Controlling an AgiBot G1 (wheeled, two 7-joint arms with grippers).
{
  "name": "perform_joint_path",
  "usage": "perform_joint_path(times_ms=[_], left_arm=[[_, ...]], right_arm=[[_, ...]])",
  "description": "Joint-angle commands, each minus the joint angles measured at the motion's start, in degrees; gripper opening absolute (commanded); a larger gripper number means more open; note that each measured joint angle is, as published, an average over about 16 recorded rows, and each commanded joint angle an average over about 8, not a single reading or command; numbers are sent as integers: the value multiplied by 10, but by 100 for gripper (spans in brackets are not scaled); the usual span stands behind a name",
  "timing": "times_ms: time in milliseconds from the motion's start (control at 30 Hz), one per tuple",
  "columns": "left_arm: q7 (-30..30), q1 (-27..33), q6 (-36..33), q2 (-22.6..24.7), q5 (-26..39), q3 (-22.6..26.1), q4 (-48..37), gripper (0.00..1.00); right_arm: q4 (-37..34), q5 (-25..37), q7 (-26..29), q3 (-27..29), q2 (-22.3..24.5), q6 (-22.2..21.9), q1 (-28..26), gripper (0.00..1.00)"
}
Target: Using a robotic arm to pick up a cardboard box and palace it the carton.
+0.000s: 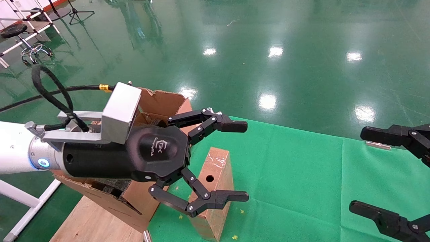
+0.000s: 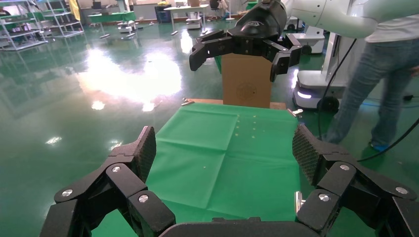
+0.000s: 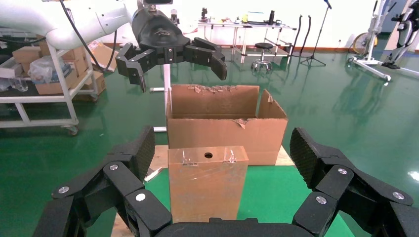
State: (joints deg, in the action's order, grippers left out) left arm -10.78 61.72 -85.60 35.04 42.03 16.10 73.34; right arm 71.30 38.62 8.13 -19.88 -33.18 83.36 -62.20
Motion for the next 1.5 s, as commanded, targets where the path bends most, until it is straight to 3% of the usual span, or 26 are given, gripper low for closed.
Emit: perform_joint_path(times_ms=[33, 367, 433, 633, 700, 933, 1233, 1367, 1500], left_arm=[[0, 0, 0, 0, 0, 0, 0, 100], [0, 0, 0, 0, 0, 0, 0, 100], [0, 0, 0, 0, 0, 0, 0, 100], [2, 6, 4, -7, 20, 3, 11, 100], [-1, 12, 8, -12, 39, 9, 19, 100], [-26, 44, 23, -12, 108, 35, 37, 100], [-21, 63, 28, -10, 143, 43, 34, 100], [-27, 84, 47, -10, 198, 55, 37, 100], [-80, 127, 59, 1, 277, 84, 41, 100]], right_arm=[[0, 0, 0, 0, 0, 0, 0, 100], [0, 0, 0, 0, 0, 0, 0, 100], [0, 0, 0, 0, 0, 0, 0, 86], [0, 0, 0, 0, 0, 0, 0, 11], [0, 0, 0, 0, 0, 0, 0, 0], [0, 0, 0, 0, 0, 0, 0, 0], [0, 0, 0, 0, 0, 0, 0, 0], [0, 0, 0, 0, 0, 0, 0, 0], [0, 0, 0, 0, 0, 0, 0, 0]])
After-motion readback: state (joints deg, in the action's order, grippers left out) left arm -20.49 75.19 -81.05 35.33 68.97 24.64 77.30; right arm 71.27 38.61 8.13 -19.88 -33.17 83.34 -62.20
